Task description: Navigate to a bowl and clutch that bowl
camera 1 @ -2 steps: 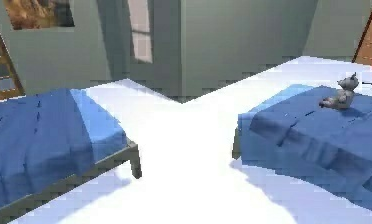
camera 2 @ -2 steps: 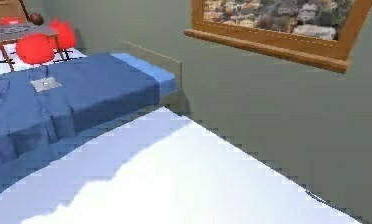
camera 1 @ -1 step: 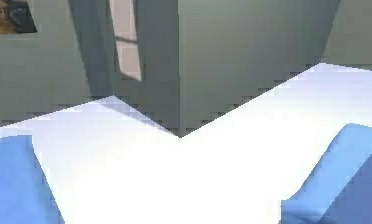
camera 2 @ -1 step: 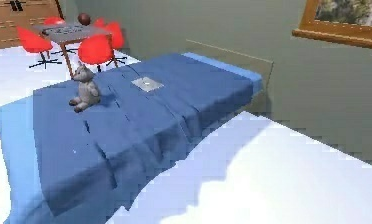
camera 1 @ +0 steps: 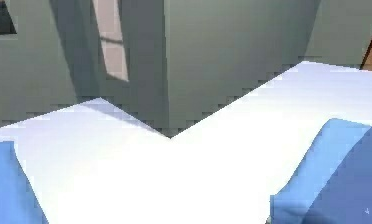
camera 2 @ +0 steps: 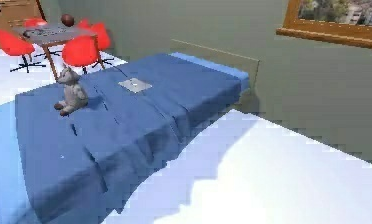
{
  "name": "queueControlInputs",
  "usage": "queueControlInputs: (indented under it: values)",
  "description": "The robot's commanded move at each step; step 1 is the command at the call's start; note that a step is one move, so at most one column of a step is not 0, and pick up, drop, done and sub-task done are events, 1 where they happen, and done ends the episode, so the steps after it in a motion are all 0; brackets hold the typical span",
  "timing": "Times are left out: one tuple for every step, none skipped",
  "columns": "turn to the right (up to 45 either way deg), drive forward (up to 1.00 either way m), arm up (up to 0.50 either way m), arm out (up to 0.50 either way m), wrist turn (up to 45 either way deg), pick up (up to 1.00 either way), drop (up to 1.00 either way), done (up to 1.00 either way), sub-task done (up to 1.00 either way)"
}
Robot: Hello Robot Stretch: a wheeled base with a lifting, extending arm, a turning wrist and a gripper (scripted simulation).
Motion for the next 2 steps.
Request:
queueControlInputs:
  values:
    - [0.0, 0.9, 0.0, 0.0, 0.0, 0.0, 0.0, 0.0, 0.0]
    - [36.0, 0.0, 0.0, 0.0, 0.0, 0.0, 0.0, 0.0, 0.0]
